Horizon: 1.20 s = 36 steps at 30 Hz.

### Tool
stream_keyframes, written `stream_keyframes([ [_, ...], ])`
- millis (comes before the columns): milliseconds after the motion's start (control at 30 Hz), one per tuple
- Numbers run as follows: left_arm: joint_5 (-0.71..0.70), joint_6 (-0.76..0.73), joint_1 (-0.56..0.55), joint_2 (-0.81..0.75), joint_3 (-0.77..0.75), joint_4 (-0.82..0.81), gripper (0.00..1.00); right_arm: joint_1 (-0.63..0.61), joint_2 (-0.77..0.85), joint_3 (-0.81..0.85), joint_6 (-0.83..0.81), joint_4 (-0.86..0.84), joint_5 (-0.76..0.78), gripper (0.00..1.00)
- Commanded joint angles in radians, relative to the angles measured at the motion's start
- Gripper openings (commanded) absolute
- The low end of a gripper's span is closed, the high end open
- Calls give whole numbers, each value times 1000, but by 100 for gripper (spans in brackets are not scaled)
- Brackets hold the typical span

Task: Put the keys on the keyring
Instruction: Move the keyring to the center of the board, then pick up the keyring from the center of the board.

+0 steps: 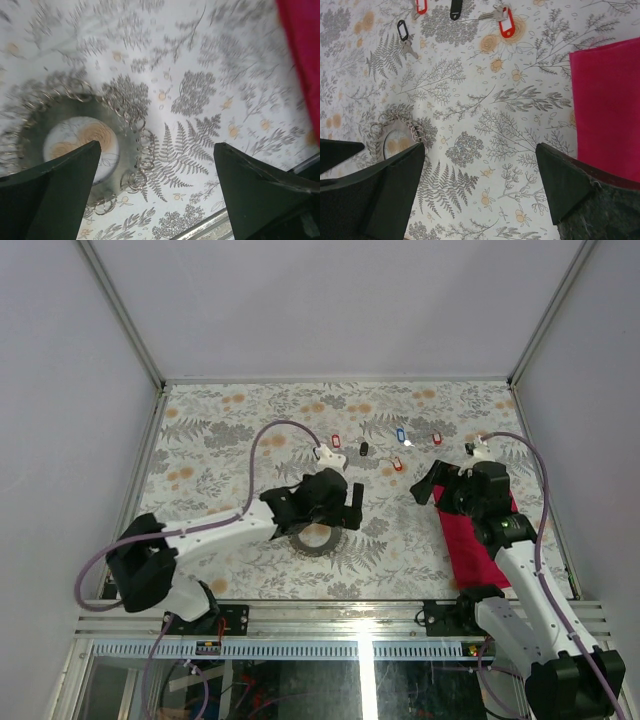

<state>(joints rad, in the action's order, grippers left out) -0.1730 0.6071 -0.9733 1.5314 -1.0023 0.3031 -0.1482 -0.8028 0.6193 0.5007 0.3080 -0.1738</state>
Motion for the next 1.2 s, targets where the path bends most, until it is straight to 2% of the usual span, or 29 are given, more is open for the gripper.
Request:
stream_keyframes([
  [0, -146, -59, 36, -121, 2, 22, 100, 4, -26, 15, -64, -52, -97, 97],
  [233, -126, -9, 176, -250, 86, 99, 100, -25, -139, 71, -147, -15, -139, 83],
  [367, -110, -10, 257, -319, 121, 136, 100, -173, -249, 135, -174, 23, -40, 79],
  [533, -102, -50, 345, -364, 124, 191, 98, -336, -388, 194, -129, -38, 42, 74],
  [867, -202, -139, 354, -454, 78, 303, 91, -581, -716, 436, -61, -120, 108, 60],
  [1167, -300, -103, 354, -523, 108, 339, 85, -706, -995, 670, 39, -117, 222, 47],
])
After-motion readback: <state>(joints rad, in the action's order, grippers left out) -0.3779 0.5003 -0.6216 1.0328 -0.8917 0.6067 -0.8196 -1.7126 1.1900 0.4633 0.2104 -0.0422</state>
